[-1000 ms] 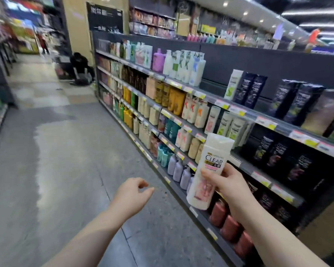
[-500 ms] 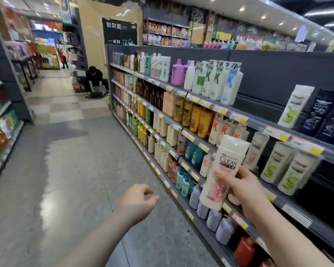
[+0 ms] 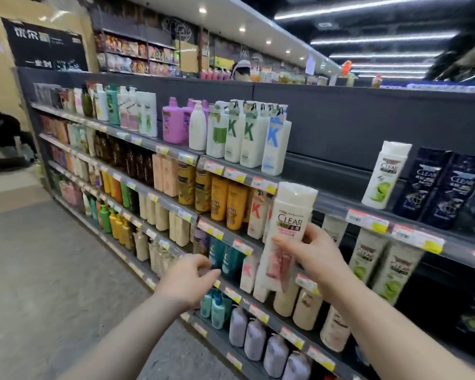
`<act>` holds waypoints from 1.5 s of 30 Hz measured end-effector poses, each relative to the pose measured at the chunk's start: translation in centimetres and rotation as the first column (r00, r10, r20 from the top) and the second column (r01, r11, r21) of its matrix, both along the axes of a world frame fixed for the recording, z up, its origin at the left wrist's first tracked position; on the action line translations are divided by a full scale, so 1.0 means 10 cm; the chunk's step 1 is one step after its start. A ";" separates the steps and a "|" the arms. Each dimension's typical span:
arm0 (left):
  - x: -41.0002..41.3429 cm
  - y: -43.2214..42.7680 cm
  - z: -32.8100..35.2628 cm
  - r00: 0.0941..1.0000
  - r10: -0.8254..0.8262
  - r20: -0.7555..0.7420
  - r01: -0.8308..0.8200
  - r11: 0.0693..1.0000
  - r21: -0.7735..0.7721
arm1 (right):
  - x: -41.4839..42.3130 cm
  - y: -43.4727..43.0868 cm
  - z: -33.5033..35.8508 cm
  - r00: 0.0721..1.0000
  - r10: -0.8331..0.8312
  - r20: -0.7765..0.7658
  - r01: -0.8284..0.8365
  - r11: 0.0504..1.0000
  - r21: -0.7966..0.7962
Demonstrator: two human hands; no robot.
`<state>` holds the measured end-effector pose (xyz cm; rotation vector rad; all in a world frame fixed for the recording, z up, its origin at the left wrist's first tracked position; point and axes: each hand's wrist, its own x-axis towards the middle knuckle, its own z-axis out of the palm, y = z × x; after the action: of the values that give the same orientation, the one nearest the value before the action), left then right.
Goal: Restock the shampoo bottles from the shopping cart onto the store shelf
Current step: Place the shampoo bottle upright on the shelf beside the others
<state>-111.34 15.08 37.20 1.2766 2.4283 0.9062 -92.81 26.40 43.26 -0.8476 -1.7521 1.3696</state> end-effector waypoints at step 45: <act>-0.79 3.95 0.52 0.821 -0.562 -0.096 0.567 0.824 0.023 | -1.14 3.55 0.15 0.838 -0.439 0.323 0.436 0.896 0.087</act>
<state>-119.29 54.58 42.44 1.9408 1.8890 0.7456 -104.25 61.90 44.77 -1.4455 -1.6615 0.9463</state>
